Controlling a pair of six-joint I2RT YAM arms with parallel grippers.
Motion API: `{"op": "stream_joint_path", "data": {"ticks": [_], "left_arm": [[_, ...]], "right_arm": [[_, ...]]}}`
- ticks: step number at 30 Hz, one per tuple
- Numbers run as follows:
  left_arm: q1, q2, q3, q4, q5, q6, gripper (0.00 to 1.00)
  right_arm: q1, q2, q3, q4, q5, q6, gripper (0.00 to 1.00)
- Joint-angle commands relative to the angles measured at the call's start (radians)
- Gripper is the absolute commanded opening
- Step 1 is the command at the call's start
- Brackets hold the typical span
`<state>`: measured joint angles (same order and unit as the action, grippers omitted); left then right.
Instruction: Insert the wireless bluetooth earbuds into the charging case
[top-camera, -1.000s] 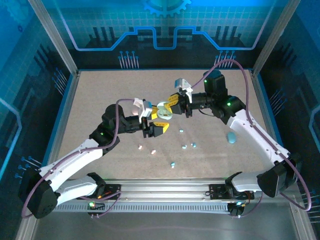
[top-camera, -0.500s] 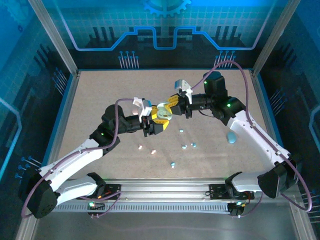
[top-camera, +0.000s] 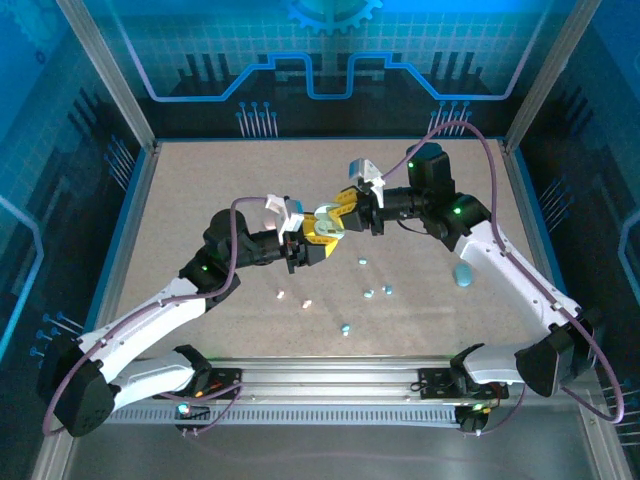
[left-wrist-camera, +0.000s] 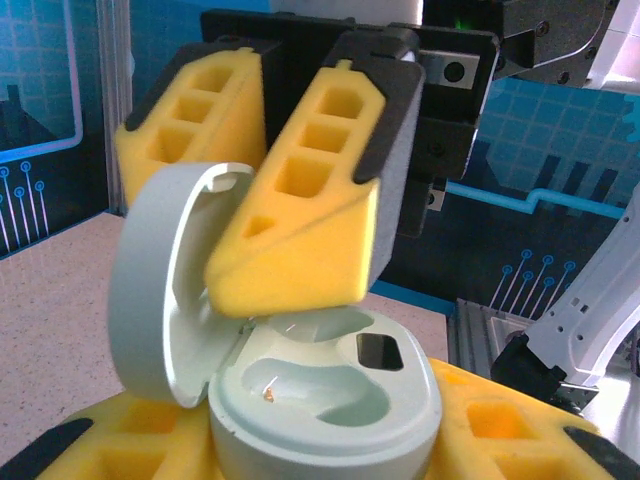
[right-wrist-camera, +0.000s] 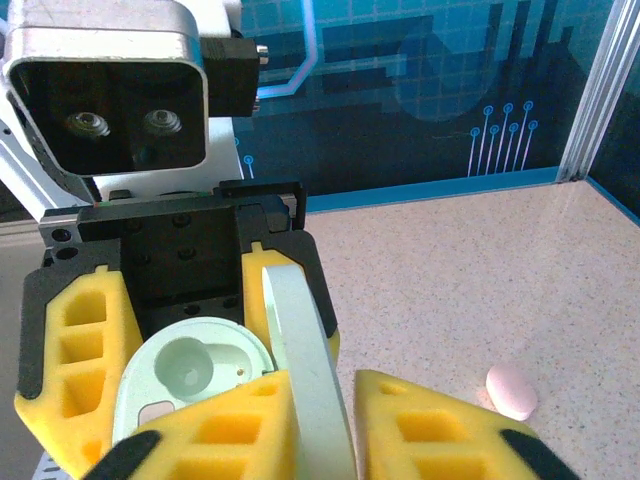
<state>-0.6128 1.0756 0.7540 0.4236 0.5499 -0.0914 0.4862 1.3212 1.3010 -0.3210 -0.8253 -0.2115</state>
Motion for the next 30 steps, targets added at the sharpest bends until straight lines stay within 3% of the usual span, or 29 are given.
{"op": "stream_joint_path", "data": {"ticks": [1, 11, 17, 21, 24, 27, 30], "left_arm": [[-0.006, -0.004, -0.019, 0.004, 0.014, 0.047, 0.36], [-0.005, -0.008, -0.055, 0.024, -0.027, 0.067, 0.36], [0.011, -0.003, -0.116, 0.112, -0.080, 0.039, 0.36], [0.031, -0.003, -0.168, 0.191, -0.121, 0.010, 0.36], [0.050, 0.000, -0.200, 0.251, -0.130, -0.022, 0.36], [0.059, -0.002, -0.221, 0.281, -0.130, -0.030, 0.36], [0.065, -0.005, -0.237, 0.304, -0.123, -0.041, 0.36]], "right_arm": [[0.007, -0.010, 0.017, 0.000, 0.000, 0.033, 0.29], [-0.029, 0.023, 0.103, -0.080, -0.069, 0.164, 0.55], [-0.091, -0.073, 0.105, -0.067, 0.147, 0.396, 0.75], [-0.164, -0.130, 0.084, -0.183, 0.345, 0.498, 0.71], [-0.213, -0.155, 0.001, -0.242, 0.490, 0.572, 0.59], [-0.274, -0.130, -0.075, -0.323, 0.515, 0.648, 0.54], [-0.310, -0.066, -0.141, -0.367, 0.458, 0.684, 0.52]]}}
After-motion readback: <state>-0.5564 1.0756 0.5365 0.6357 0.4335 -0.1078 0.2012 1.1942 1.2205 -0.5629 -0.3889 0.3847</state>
